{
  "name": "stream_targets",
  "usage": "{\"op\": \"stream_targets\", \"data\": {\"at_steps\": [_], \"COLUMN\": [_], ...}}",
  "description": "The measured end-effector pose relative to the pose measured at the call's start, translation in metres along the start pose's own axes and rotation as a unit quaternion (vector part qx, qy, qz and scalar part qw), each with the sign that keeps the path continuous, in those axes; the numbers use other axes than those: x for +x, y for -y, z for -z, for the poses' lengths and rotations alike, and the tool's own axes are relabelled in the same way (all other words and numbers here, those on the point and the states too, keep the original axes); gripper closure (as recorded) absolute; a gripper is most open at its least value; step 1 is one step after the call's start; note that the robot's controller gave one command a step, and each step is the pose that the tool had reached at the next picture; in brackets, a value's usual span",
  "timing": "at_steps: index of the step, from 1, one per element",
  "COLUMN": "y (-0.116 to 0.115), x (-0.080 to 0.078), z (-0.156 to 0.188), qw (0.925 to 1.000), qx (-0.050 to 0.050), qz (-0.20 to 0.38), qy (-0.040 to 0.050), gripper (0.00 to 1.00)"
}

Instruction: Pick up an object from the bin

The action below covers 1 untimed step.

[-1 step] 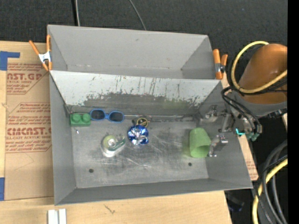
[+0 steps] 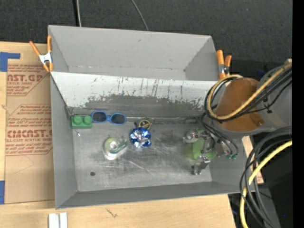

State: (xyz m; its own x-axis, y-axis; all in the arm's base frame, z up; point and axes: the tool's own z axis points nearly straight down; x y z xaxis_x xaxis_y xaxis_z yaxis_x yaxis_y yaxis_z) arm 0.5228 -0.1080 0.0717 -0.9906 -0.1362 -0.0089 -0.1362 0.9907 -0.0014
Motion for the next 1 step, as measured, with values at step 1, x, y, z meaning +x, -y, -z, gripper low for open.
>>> {"op": "stream_targets", "data": {"at_steps": [1], "y": [-0.0025], "x": [-0.0034], "z": [0.0044], "qw": [1.0], "qx": [-0.001], "qz": [0.003], "qy": [0.0042], "gripper": [1.0]}}
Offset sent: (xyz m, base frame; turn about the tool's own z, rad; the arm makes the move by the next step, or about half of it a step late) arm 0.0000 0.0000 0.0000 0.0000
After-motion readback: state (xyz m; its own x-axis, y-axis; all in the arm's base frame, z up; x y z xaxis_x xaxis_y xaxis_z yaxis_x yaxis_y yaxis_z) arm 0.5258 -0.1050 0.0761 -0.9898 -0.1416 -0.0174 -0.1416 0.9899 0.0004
